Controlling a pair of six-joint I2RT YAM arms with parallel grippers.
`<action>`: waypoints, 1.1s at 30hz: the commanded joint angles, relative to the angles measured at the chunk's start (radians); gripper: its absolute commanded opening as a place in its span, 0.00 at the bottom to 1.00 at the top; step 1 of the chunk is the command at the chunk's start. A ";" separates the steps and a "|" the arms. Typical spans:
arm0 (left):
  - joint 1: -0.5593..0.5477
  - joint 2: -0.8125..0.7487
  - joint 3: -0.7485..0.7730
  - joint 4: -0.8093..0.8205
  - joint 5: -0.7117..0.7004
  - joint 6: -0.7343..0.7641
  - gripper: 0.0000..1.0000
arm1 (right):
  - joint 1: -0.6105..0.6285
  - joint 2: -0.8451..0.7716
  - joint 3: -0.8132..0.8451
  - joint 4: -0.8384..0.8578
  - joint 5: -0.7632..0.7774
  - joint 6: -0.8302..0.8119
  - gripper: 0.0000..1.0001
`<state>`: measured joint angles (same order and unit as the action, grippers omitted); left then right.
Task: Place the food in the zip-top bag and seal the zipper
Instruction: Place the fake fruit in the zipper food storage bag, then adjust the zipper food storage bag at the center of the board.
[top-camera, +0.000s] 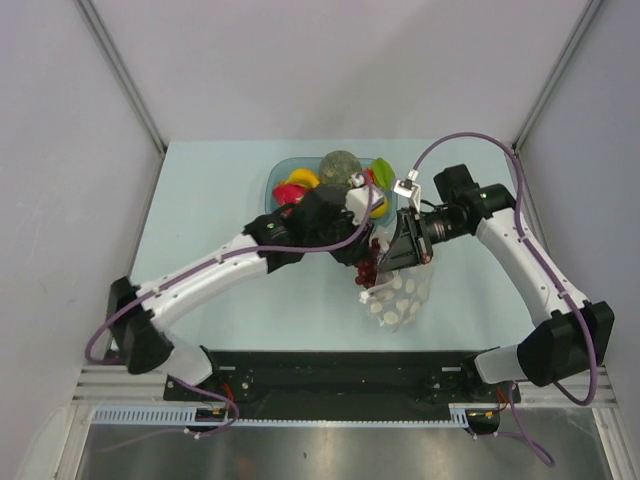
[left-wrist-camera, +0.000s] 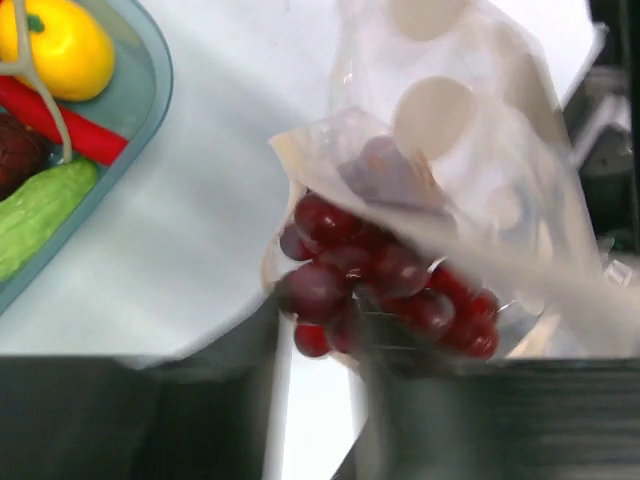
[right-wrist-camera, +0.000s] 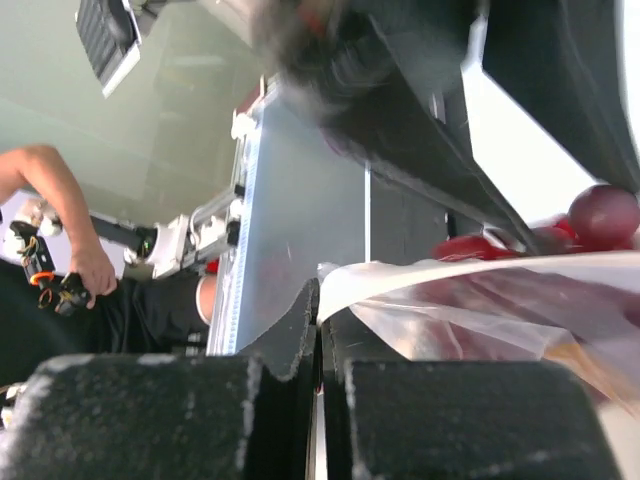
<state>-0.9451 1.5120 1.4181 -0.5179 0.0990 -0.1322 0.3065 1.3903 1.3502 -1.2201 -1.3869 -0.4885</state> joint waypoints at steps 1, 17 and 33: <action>0.153 -0.246 -0.140 0.076 0.264 -0.039 0.55 | -0.001 -0.051 0.003 0.301 -0.026 0.303 0.00; 0.517 -0.478 -0.603 0.385 0.660 -0.436 0.78 | 0.051 -0.166 -0.108 1.045 0.014 0.936 0.00; 0.483 -0.337 -0.732 0.789 0.766 -0.747 0.71 | 0.135 -0.151 -0.091 1.182 0.054 1.044 0.00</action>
<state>-0.4458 1.1591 0.6922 0.1329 0.8200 -0.7937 0.4267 1.2499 1.2407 -0.1314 -1.3388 0.5060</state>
